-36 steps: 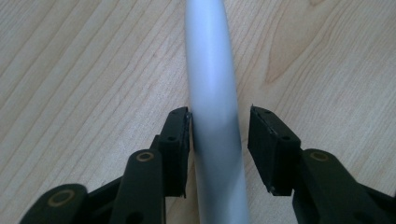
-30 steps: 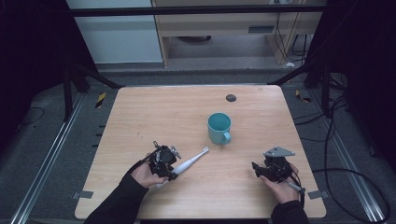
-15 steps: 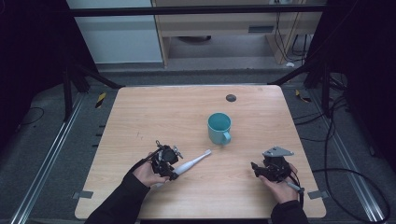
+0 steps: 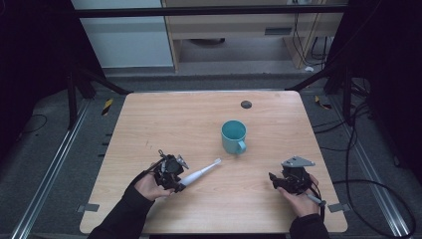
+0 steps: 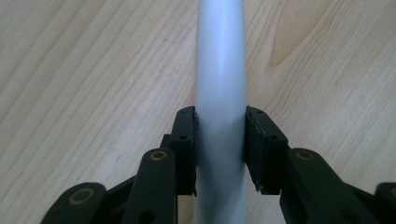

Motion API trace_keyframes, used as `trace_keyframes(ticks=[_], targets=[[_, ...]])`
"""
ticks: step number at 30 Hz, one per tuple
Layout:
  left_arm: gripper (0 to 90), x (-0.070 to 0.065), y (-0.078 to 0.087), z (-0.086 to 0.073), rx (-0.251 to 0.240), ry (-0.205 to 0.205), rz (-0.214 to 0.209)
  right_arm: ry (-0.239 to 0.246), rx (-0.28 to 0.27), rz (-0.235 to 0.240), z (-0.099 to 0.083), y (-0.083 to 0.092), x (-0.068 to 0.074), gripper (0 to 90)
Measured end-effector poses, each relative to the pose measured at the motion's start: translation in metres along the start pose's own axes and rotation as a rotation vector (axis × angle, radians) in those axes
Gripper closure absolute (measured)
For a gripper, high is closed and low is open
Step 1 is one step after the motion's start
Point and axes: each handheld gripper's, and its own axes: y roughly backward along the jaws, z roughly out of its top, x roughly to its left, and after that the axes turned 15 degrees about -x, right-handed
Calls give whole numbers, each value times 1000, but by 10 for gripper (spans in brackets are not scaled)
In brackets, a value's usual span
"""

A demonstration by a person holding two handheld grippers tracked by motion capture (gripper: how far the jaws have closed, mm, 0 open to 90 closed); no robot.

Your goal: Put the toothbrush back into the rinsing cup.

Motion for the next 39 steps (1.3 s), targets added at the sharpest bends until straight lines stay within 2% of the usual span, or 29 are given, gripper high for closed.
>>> trace_keyframes(ticks=[3, 4, 5, 6, 7, 8, 9, 11, 12, 13, 14, 15, 16, 17, 18, 19, 20, 22, 23, 26, 31, 34, 35, 36, 38, 39], targets=[[659, 5, 8, -3, -19, 12, 12, -3, 1, 1, 0, 0, 0, 400], [659, 9, 16, -5, -53, 37, 26, 1, 0, -3, 0, 0, 0, 400], [659, 9, 16, -5, -53, 37, 26, -2, 0, -2, 0, 0, 0, 400], [659, 14, 25, -6, -93, 57, 44, -4, 0, -2, 0, 0, 0, 400], [659, 14, 25, -6, -93, 57, 44, -4, 0, -2, 0, 0, 0, 400], [659, 17, 34, -4, -128, 67, 52, -5, -2, -3, 0, 0, 0, 398], [659, 17, 34, -4, -128, 67, 52, -5, -2, -3, 0, 0, 0, 398], [659, 20, 43, -1, -165, 73, 64, -1, -5, -7, -1, 0, -1, 397], [659, 22, 52, 3, -211, 78, 78, -8, -2, -7, -1, -1, -2, 394], [659, 22, 52, 3, -211, 78, 78, -9, -4, -7, -1, -1, -2, 393], [659, 25, 60, 8, -259, 86, 93, -10, -5, -8, -1, -1, -2, 392], [659, 25, 60, 8, -259, 86, 93, -10, -5, -8, -1, -1, -2, 392], [659, 26, 67, 13, -305, 91, 104, -14, -9, -8, -1, -1, -2, 387], [659, 26, 67, 13, -305, 91, 104, -14, -9, -8, -1, -1, -2, 387], [659, 27, 73, 17, -343, 90, 118, -15, -11, -10, -1, -1, -3, 381], [659, 27, 73, 17, -343, 90, 118, -15, -11, -10, -1, -1, -3, 381], [659, 28, 77, 22, -376, 92, 126, -19, -11, -12, -1, -1, -3, 375], [659, 28, 80, 28, -411, 97, 129, -20, -14, -13, -1, -1, -3, 370], [659, 28, 80, 28, -411, 97, 129, -20, -14, -13, -1, -1, -3, 370], [659, 29, 83, 41, -485, 100, 143, -18, -16, -14, -1, -1, -3, 364], [659, 31, 82, 53, -529, 108, 147, -16, -20, -16, -1, -1, -4, 359], [659, 34, 82, 64, -607, 123, 156, -15, -25, -16, -1, 0, -4, 357], [659, 34, 82, 64, -607, 123, 156, -15, -25, -16, -1, 0, -4, 357], [659, 35, 81, 70, -643, 129, 160, -15, -25, -18, -1, 0, -5, 355], [659, 36, 80, 76, -674, 129, 165, -20, -26, -19, -1, 0, -4, 353], [659, 36, 80, 76, -674, 129, 165, -15, -28, -19, -1, 0, -5, 351]])
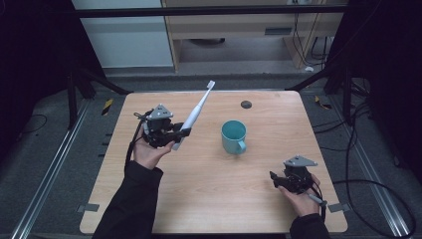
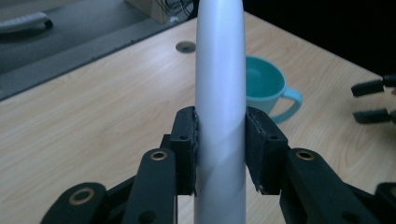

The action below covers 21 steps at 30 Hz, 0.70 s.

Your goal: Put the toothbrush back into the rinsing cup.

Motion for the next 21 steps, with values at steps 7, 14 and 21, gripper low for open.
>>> trace_keyframes(ticks=[7, 14, 21], targets=[[659, -8, -29, 6, -125, 16, 25, 6, -7, -4, -1, 0, -1, 346], [660, -17, -51, 14, -226, 32, 40, 7, -12, 1, -1, 0, -2, 343], [660, -25, -71, 21, -288, 40, 40, 7, -20, 2, -1, 0, -1, 340]])
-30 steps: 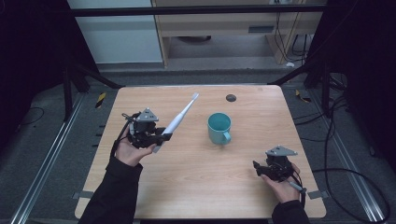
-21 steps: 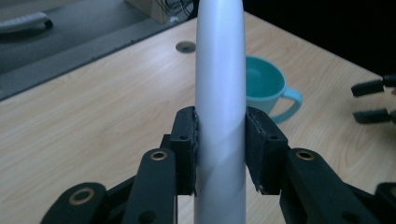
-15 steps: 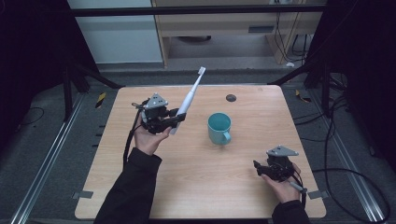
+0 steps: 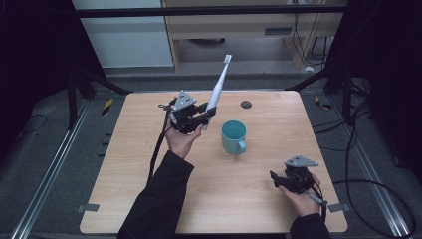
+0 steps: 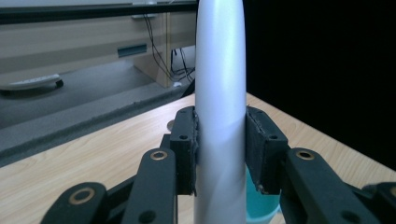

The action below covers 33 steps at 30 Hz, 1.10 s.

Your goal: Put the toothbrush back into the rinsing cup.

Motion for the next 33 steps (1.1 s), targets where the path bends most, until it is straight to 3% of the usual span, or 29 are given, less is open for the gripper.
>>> trace_keyframes(ticks=[4, 18, 27, 33], targets=[[660, -4, -13, -4, -23, 10, -7, 1, 2, 3, 0, -1, 0, 340], [660, -18, -56, -27, -30, 17, -20, 2, -5, 7, 0, 0, -1, 341], [660, -23, -68, -54, -28, 35, -9, 1, -2, 9, -1, -1, 1, 343], [660, -24, -73, -69, -1, 33, -16, 2, -4, 11, -1, -1, 0, 344]])
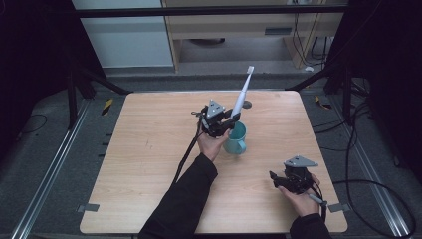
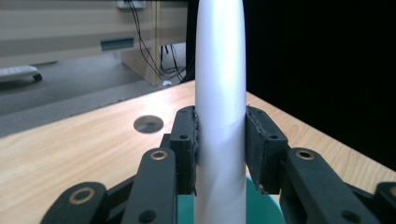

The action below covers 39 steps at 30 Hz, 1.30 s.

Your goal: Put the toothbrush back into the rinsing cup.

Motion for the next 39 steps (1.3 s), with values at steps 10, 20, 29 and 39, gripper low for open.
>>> trace_keyframes(ticks=[10, 20, 29, 39], targets=[[660, 1, -1, -22, 35, 0, -1, 2, 6, 5, 0, -1, 1, 344], [659, -1, -2, -32, 71, -6, -9, 7, 9, 3, 0, -2, 2, 343], [658, -1, -2, -44, 100, -9, -9, 8, 11, 7, 0, -2, 2, 342], [656, -3, -2, -51, 112, -17, -15, 10, 11, 6, 0, -2, 2, 341]])
